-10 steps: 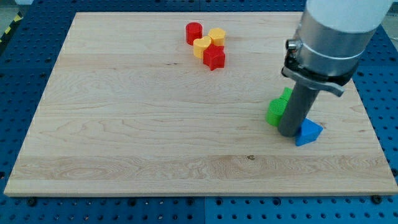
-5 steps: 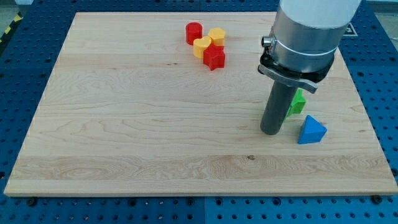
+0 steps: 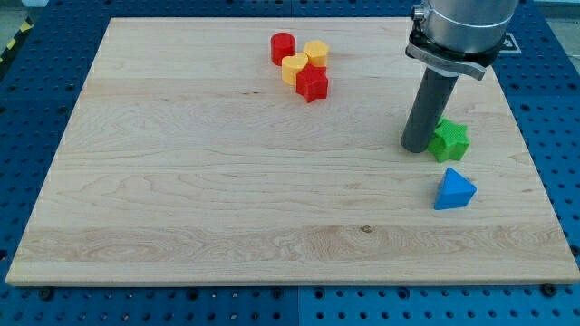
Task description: Push the green circle closer to the blue cube
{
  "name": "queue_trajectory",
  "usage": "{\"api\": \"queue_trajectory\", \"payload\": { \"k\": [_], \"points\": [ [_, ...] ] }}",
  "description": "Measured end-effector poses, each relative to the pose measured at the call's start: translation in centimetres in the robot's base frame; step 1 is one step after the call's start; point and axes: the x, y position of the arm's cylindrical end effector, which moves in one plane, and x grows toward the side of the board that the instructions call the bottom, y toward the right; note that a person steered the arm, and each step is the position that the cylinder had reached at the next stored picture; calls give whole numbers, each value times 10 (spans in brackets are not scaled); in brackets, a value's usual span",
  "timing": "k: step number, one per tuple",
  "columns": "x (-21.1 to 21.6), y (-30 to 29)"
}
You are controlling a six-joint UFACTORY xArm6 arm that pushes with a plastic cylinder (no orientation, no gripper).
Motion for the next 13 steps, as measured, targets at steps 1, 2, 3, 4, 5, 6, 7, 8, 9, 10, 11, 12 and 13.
{"api": "queue_trajectory", "payload": {
  "k": [1,2,3,4,5,6,7,8,9,10,11,12,13],
  "points": [
    [-7,5],
    [-19,5],
    [-29,7],
    [-46,17],
    [-64,27],
    [-83,37],
    [-91,47],
    [-91,71],
    [-86,84],
    [-83,84],
    [-77,104],
    [-76,120],
    [-76,117]
  ]
}}
